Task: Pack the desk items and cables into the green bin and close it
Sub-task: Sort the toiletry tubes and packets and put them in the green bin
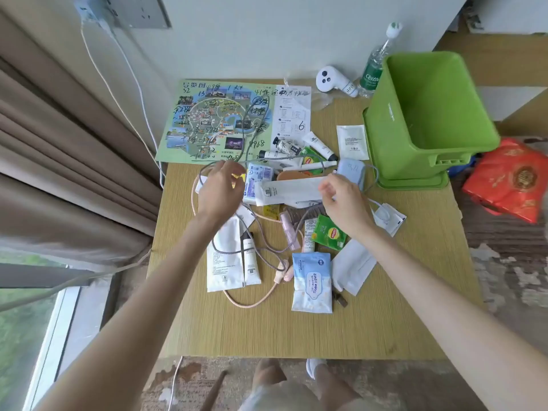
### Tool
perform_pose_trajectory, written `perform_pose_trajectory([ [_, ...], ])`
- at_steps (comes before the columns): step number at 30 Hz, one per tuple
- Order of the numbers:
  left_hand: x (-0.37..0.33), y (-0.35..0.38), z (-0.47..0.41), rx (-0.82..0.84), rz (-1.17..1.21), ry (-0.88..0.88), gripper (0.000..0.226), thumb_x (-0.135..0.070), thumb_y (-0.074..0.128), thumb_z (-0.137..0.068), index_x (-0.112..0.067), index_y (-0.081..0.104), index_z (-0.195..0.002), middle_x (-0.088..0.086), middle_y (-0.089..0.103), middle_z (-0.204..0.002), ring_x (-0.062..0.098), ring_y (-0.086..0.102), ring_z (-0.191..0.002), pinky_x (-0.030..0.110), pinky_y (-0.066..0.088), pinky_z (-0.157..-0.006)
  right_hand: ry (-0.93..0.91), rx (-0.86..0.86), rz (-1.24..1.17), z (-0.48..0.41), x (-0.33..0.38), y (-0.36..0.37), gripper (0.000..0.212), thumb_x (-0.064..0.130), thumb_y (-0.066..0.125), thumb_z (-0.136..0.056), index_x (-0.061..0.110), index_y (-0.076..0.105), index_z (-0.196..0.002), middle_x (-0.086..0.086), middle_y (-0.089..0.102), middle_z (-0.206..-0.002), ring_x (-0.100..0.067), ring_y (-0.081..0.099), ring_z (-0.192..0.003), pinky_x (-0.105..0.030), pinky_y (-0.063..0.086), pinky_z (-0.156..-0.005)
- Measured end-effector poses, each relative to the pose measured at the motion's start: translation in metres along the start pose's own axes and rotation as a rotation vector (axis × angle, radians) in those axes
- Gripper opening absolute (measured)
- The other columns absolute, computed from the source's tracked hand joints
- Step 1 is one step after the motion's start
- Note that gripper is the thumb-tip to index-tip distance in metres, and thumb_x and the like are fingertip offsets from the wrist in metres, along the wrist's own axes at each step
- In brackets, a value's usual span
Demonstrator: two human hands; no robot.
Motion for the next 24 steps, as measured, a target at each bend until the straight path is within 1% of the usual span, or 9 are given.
perform_pose_trajectory([
  [2,-0.001,0.005,-0.019,0.036,-0.003,0.007,0.025,-0.01,0.051,-0.092,-0.012,0.061,-0.115,0.002,0.063,-0.118,0.018,0.063,-0.102,0.036,0.056,-0.076,0.015,0.011,0.029,-0.023,-0.001,0.002,0.012,0.006,0.055,-0.091,0.01,0.061,-0.101,-0.003,0.064,-0.105,-0.019,0.063,-0.092,-0.041,0.054,-0.076],
  [4,-0.004,0.016,-0.033,0.126,-0.016,0.039,0.027,-0.014,0.057,-0.094,-0.013,0.059,-0.121,0.004,0.061,-0.124,0.019,0.058,-0.113,0.037,0.053,-0.089,0.023,0.06,0.072,-0.045,-0.001,0.005,0.019,0.011,0.059,-0.091,0.011,0.06,-0.11,-0.003,0.061,-0.116,-0.02,0.058,-0.106,-0.041,0.051,-0.084],
  [7,-0.004,0.047,-0.031,0.331,-0.122,0.103,0.043,-0.03,0.063,-0.091,-0.018,0.052,-0.131,0.004,0.051,-0.138,0.022,0.045,-0.13,0.044,0.038,-0.11,-0.047,0.246,0.189,-0.062,-0.004,0.025,0.048,0.025,0.07,-0.085,0.014,0.052,-0.128,-0.003,0.053,-0.134,-0.022,0.046,-0.125,-0.037,0.04,-0.097],
  [9,0.0,0.063,-0.022,0.412,-0.251,0.147,0.057,-0.041,0.065,-0.088,-0.021,0.046,-0.138,0.001,0.044,-0.144,0.022,0.038,-0.134,0.045,0.031,-0.113,-0.105,0.373,0.296,-0.067,-0.003,0.04,0.067,0.033,0.077,-0.078,0.014,0.046,-0.135,-0.003,0.048,-0.137,-0.023,0.042,-0.128,-0.038,0.036,-0.103],
  [12,0.008,0.075,-0.011,0.384,-0.323,0.212,0.06,-0.041,0.068,-0.085,-0.023,0.045,-0.138,-0.002,0.039,-0.146,0.02,0.034,-0.134,0.041,0.03,-0.112,-0.165,0.392,0.415,-0.07,-0.005,0.054,0.067,0.031,0.081,-0.074,0.013,0.048,-0.13,-0.004,0.048,-0.129,-0.023,0.043,-0.122,-0.037,0.032,-0.104],
  [15,0.011,0.074,-0.013,0.358,-0.273,0.219,0.06,-0.038,0.069,-0.085,-0.022,0.046,-0.137,-0.003,0.043,-0.144,0.021,0.036,-0.133,0.041,0.03,-0.109,-0.2,0.339,0.447,-0.068,-0.007,0.057,0.053,0.021,0.079,-0.076,0.013,0.051,-0.12,-0.003,0.048,-0.119,-0.021,0.047,-0.113,-0.034,0.037,-0.098],
  [19,0.01,0.062,-0.03,0.368,-0.064,0.163,0.044,-0.038,0.057,-0.095,-0.017,0.05,-0.134,0.001,0.057,-0.131,0.021,0.051,-0.122,0.043,0.041,-0.103,-0.133,0.328,0.327,-0.071,-0.008,0.053,0.042,0.011,0.071,-0.082,0.012,0.057,-0.121,-0.003,0.055,-0.115,-0.027,0.057,-0.1,-0.03,0.035,-0.071],
  [22,0.004,0.048,-0.048,0.298,0.116,0.133,0.033,-0.033,0.049,-0.101,-0.012,0.057,-0.126,0.002,0.065,-0.119,0.017,0.06,-0.109,0.038,0.05,-0.093,-0.095,0.343,0.263,-0.079,-0.009,0.044,0.046,0.02,0.072,-0.083,0.012,0.057,-0.125,-0.004,0.057,-0.12,-0.029,0.06,-0.101,-0.029,0.034,-0.069],
  [24,-0.001,0.042,-0.062,0.271,0.195,0.069,0.033,-0.035,0.045,-0.102,-0.013,0.058,-0.123,0.002,0.068,-0.115,0.017,0.062,-0.105,0.034,0.052,-0.088,-0.053,0.326,0.201,-0.083,-0.011,0.035,0.039,0.024,0.073,-0.082,0.013,0.058,-0.116,-0.002,0.057,-0.113,-0.026,0.059,-0.098,-0.031,0.034,-0.065],
])
Point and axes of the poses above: each hand's wrist, its own z-axis away from the middle knuckle, its own y-axis out of the palm, x = y × z, the point moved 3 cm from there along -z, towards the middle knuckle
